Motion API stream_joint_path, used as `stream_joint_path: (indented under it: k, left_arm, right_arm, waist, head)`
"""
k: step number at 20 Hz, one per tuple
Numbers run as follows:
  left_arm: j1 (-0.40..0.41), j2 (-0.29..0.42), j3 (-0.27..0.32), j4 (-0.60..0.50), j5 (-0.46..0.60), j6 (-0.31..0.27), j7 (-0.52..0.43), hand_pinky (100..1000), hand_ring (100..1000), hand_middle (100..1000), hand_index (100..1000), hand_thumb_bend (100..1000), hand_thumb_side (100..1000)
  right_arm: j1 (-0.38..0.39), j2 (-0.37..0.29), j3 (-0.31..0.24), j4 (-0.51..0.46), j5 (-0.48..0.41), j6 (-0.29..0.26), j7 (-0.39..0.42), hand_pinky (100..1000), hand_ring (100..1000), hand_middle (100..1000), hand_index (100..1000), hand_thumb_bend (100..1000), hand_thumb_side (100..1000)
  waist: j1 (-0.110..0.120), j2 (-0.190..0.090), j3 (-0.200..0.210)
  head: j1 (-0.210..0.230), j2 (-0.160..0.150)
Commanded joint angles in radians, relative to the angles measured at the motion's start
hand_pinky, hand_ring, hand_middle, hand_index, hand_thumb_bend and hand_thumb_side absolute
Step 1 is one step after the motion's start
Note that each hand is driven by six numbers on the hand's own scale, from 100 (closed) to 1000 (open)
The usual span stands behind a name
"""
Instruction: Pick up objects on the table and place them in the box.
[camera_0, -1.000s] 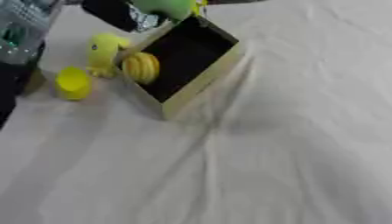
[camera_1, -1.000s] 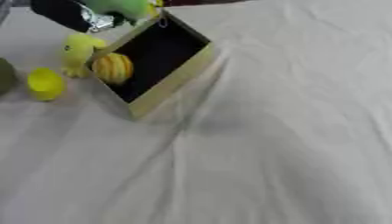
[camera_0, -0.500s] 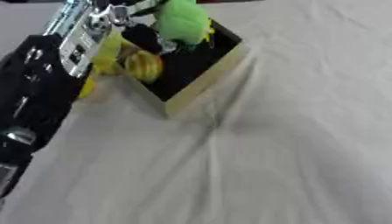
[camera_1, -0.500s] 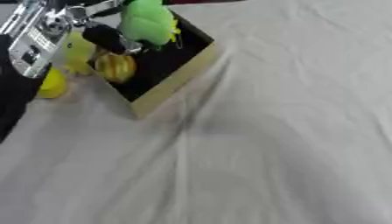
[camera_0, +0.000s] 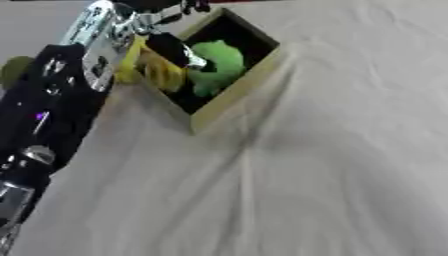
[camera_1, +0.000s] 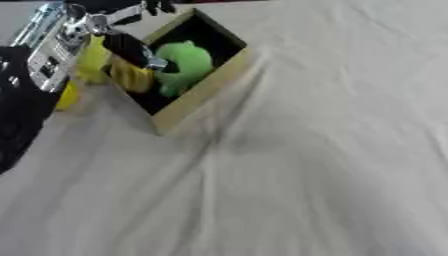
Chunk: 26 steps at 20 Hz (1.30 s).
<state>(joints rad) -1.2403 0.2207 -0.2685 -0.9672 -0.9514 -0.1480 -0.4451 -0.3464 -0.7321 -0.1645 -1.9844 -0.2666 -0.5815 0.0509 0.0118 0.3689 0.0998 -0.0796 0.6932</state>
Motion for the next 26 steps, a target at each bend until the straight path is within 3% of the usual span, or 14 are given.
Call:
stream_joint_path:
  k: [1, 5, 9, 17, 26]
  left_arm:
    - [-0.017, 0.022, 0.016, -0.011, -0.017, 0.012, -0.001, 909, 871, 864, 942, 785, 611]
    - [-0.016, 0.028, 0.024, -0.025, -0.017, 0.015, 0.007, 896, 861, 852, 933, 721, 598]
    - [-0.016, 0.053, 0.04, -0.077, 0.014, 0.03, 0.032, 868, 837, 829, 915, 588, 572]
    - [-0.006, 0.213, 0.081, -0.094, 0.017, 0.072, 0.02, 886, 855, 839, 915, 609, 510]
    - [0.098, 0.433, 0.13, -0.101, 0.074, 0.085, 0.006, 893, 867, 855, 917, 633, 522]
  right_arm:
    - [-0.002, -0.015, -0.008, -0.016, -0.01, 0.004, 0.004, 904, 912, 687, 783, 100, 483]
    - [0.0, -0.014, -0.008, -0.016, -0.014, 0.005, 0.005, 905, 912, 687, 783, 100, 484]
    - [0.003, -0.016, -0.01, -0.016, -0.015, 0.003, 0.004, 905, 912, 687, 783, 100, 483]
    - [0.018, -0.029, -0.016, -0.016, -0.004, -0.003, -0.006, 904, 911, 687, 784, 100, 480]
    - [0.031, -0.041, -0.023, -0.016, 0.014, -0.009, -0.019, 904, 913, 688, 785, 100, 479]
  waist:
    - [-0.004, -0.024, 0.001]
    - [-0.006, -0.026, 0.003]
    - [-0.006, -0.026, 0.005]
    - [0.003, -0.03, 0.019]
    - [0.009, -0.025, 0.037]
  head:
    - [0.005, -0.01]
    - [0.006, -0.01]
    - [0.006, -0.006]
    - [-0.007, -0.002]
    - [-0.019, -0.007]
